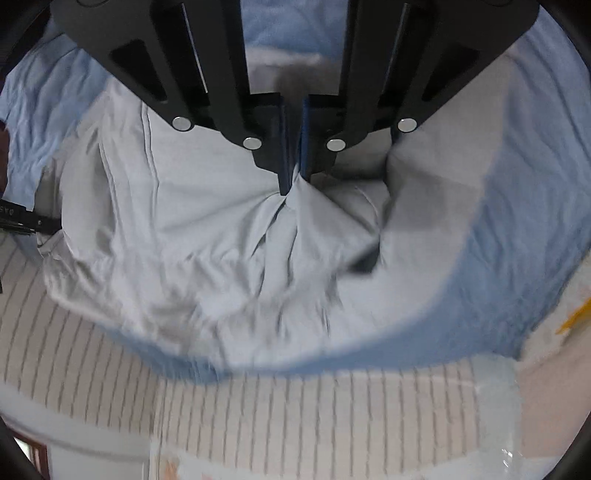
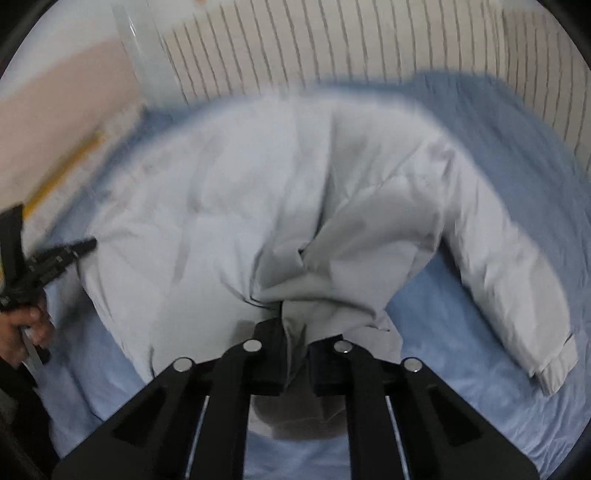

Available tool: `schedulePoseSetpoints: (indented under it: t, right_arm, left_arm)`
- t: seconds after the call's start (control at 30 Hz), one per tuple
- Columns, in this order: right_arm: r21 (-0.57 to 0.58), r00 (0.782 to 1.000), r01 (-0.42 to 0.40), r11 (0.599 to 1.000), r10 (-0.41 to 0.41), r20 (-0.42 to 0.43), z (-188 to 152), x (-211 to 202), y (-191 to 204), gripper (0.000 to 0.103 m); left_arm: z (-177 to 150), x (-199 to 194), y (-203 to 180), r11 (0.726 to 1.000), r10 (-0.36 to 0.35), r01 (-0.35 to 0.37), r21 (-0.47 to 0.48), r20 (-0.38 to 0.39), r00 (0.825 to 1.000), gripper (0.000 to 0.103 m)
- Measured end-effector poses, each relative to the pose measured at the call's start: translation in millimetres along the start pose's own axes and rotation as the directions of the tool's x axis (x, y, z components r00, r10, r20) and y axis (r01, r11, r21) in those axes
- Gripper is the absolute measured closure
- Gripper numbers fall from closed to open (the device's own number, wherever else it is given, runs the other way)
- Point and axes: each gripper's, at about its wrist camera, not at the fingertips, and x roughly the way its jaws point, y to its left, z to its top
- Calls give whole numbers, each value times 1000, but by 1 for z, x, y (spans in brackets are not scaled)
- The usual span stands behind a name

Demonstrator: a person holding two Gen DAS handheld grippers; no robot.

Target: Fold large clothes

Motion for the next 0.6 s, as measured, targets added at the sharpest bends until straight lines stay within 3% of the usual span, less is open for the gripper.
schedulePoseSetpoints:
  t: [0.1, 0.2, 0.3, 0.4, 0.47, 0.5, 0.53, 0.57, 0.6]
  right_arm:
    - [30, 988, -48, 998, 43, 148, 28, -54, 15, 95]
    - [2, 971, -72, 997, 70, 227, 58, -103, 32, 95]
    - [-61, 962, -70, 996, 84, 260, 76, -144, 55, 95]
    - [-88, 967, -65, 994, 84, 240, 80, -170, 61, 92]
    - [-93, 975, -17, 995, 38, 218, 75, -176, 64, 87]
    - [-89, 980, 3, 996, 14, 198, 72, -174, 63, 83]
    - [-83, 984, 12, 996, 3, 179, 70, -176, 61, 81]
    - [-72, 990, 19, 997, -9, 142, 65, -171, 57, 80]
    - [-64, 994, 18, 998, -12, 106, 59, -166, 55, 77]
  left_arm:
    - [24, -61, 2, 1000, 17, -18, 25, 66, 998, 101]
    - [52, -120, 5, 999, 16, -19, 30, 115, 993, 101]
    - [80, -180, 7, 999, 18, -26, 43, 167, 986, 101]
    - [88, -223, 13, 999, 37, -43, 26, 203, 978, 94]
    - [85, -248, 26, 996, 85, -90, 12, 225, 971, 75]
    - [85, -256, 32, 992, 121, -124, -2, 234, 965, 59]
    - [85, -265, 40, 989, 149, -146, -31, 248, 957, 21]
    - [87, -271, 46, 986, 167, -157, -58, 267, 949, 4]
    - [83, -283, 56, 980, 194, -171, -103, 285, 939, 3]
